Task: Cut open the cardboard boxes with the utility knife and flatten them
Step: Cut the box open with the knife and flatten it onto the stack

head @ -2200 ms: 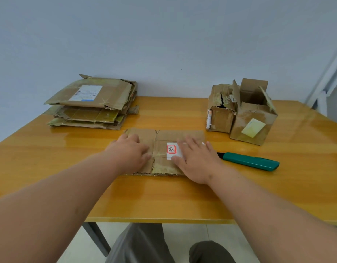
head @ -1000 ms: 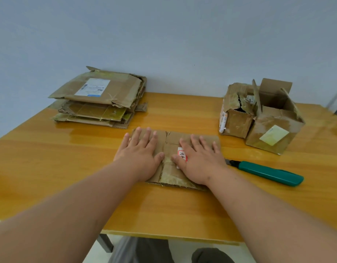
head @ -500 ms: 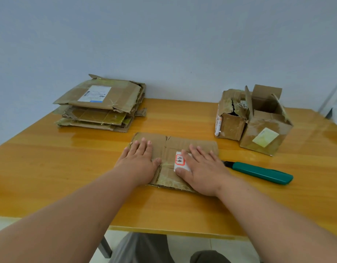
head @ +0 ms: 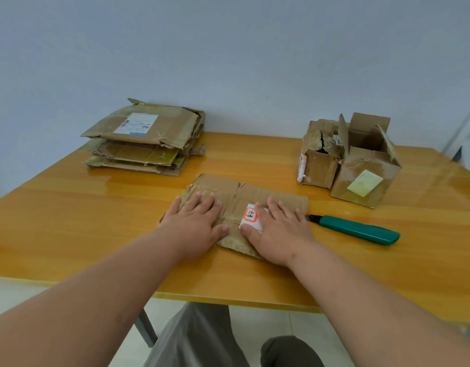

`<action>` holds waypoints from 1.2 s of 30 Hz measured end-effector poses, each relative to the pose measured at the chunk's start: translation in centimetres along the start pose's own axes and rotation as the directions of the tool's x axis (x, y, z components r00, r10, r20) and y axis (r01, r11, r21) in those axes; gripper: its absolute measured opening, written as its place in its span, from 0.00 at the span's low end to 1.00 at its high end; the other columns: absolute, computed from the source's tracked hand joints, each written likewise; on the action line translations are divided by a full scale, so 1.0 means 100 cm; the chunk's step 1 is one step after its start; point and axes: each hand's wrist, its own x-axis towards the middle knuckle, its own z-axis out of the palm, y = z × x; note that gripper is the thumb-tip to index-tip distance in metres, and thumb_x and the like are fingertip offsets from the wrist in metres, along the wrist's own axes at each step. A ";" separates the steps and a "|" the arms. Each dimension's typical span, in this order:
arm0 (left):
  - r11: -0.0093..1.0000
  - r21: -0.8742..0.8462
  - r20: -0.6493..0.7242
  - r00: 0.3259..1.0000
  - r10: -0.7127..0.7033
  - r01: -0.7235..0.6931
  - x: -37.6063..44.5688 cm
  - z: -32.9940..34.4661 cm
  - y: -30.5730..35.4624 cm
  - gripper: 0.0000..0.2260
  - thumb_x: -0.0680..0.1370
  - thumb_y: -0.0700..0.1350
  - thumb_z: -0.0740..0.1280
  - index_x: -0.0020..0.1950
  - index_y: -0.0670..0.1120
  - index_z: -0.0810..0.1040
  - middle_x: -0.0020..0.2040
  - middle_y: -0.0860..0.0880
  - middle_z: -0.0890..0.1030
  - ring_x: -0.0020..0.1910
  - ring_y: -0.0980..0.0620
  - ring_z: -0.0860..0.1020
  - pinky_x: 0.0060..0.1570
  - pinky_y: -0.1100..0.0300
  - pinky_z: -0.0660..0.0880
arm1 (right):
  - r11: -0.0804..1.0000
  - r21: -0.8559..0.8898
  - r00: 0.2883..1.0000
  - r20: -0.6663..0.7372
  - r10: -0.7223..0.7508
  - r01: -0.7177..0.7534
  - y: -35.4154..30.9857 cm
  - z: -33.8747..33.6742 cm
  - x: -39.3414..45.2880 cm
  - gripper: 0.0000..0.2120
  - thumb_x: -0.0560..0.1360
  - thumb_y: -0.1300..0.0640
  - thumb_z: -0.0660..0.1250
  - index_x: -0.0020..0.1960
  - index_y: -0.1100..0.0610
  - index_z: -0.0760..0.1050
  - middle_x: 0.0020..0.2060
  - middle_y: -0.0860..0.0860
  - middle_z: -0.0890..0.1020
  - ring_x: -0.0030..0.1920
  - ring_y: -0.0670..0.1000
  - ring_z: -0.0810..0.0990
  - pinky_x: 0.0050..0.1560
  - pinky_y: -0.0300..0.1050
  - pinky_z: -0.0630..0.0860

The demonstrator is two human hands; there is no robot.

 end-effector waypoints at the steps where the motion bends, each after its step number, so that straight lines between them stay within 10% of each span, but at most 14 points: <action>1: 1.000 0.024 -0.011 1.000 -0.009 0.009 0.001 -0.002 0.000 0.30 0.79 0.67 0.41 0.78 0.59 0.42 0.79 0.57 0.41 0.78 0.52 0.40 0.73 0.45 0.37 | 1.000 -0.003 1.000 0.010 0.018 -0.018 -0.002 -0.002 -0.002 0.41 0.72 0.24 0.41 0.80 0.43 0.44 0.80 0.49 0.46 0.79 0.54 0.46 0.75 0.59 0.44; 7: 0.986 -0.095 -0.143 0.978 -0.150 0.138 -0.001 -0.005 -0.012 0.21 0.82 0.61 0.47 0.75 0.63 0.58 0.76 0.60 0.59 0.74 0.54 0.59 0.66 0.49 0.55 | 0.994 -0.067 0.978 -0.186 -0.091 0.080 0.004 -0.019 -0.020 0.30 0.76 0.32 0.45 0.68 0.42 0.72 0.61 0.51 0.74 0.63 0.54 0.68 0.58 0.56 0.61; 14: 0.972 -0.188 0.048 0.990 -0.133 0.140 0.002 -0.002 -0.008 0.40 0.73 0.74 0.45 0.79 0.54 0.48 0.79 0.57 0.45 0.78 0.53 0.43 0.73 0.43 0.46 | 0.987 0.048 0.935 -0.331 -0.130 0.155 0.014 -0.003 -0.023 0.20 0.80 0.42 0.52 0.65 0.42 0.76 0.44 0.45 0.66 0.48 0.48 0.62 0.54 0.51 0.63; 19: 0.979 -0.147 0.128 0.984 -0.123 0.141 0.005 -0.003 -0.006 0.47 0.68 0.78 0.47 0.79 0.53 0.41 0.79 0.55 0.39 0.77 0.51 0.38 0.73 0.39 0.42 | 0.976 0.220 0.982 -0.186 0.036 0.006 0.009 -0.018 -0.008 0.11 0.80 0.49 0.60 0.59 0.40 0.77 0.49 0.46 0.68 0.59 0.53 0.68 0.55 0.51 0.68; 23: 0.984 -0.151 0.139 0.987 -0.078 0.099 0.007 -0.006 -0.008 0.42 0.73 0.73 0.49 0.79 0.52 0.40 0.79 0.54 0.37 0.77 0.49 0.37 0.72 0.38 0.42 | 0.946 0.267 0.980 -0.025 0.195 -0.182 0.008 -0.030 0.002 0.28 0.76 0.46 0.64 0.74 0.47 0.62 0.67 0.53 0.68 0.68 0.58 0.66 0.63 0.55 0.70; 29: 0.985 -0.164 0.124 0.992 -0.025 0.045 0.012 -0.008 -0.018 0.36 0.77 0.68 0.49 0.79 0.54 0.42 0.79 0.53 0.38 0.77 0.49 0.37 0.73 0.39 0.42 | 0.938 0.247 0.970 0.051 0.237 -0.242 0.009 -0.046 0.003 0.30 0.67 0.37 0.74 0.63 0.51 0.73 0.58 0.53 0.76 0.57 0.56 0.77 0.56 0.53 0.78; 36: 0.955 -0.256 0.061 0.988 -0.139 0.150 0.014 -0.006 -0.015 0.35 0.78 0.66 0.53 0.80 0.54 0.45 0.80 0.52 0.43 0.78 0.47 0.42 0.74 0.43 0.43 | 0.698 0.645 0.947 0.152 0.282 -0.311 0.009 -0.050 -0.001 0.26 0.66 0.54 0.80 0.60 0.57 0.74 0.55 0.54 0.81 0.55 0.56 0.79 0.57 0.55 0.78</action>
